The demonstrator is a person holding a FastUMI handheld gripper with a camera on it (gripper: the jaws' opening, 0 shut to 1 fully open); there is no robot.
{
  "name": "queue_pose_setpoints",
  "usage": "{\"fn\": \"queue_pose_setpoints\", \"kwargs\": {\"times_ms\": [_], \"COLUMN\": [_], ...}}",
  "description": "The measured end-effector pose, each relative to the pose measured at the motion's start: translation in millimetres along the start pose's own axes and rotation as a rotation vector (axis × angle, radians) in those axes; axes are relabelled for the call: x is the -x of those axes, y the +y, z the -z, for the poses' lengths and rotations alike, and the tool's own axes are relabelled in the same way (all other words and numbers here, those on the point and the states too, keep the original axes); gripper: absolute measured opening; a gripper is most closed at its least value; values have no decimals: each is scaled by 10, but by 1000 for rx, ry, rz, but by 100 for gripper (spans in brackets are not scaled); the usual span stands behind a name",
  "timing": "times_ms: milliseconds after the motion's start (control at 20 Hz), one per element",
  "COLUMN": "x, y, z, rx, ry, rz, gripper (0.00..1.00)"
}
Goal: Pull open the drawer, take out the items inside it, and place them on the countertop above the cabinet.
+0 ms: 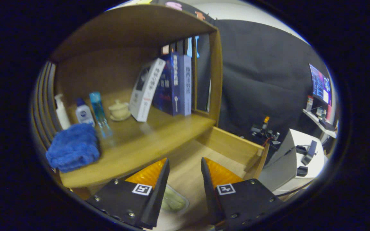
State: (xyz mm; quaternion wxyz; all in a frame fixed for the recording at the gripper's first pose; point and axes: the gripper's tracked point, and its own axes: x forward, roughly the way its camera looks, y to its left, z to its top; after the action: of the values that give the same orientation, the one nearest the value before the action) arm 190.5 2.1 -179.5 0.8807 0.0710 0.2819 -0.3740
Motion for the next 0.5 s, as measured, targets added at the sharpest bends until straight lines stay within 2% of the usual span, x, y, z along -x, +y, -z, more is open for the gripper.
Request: {"fn": "queue_pose_setpoints", "kwargs": {"times_ms": [150,500], "x": [-57,-59], "y": [179,420], "z": [38,611], "rx": [66,255], "ry": [73,355], "rz": [-25,-157], "gripper": [59,59]}}
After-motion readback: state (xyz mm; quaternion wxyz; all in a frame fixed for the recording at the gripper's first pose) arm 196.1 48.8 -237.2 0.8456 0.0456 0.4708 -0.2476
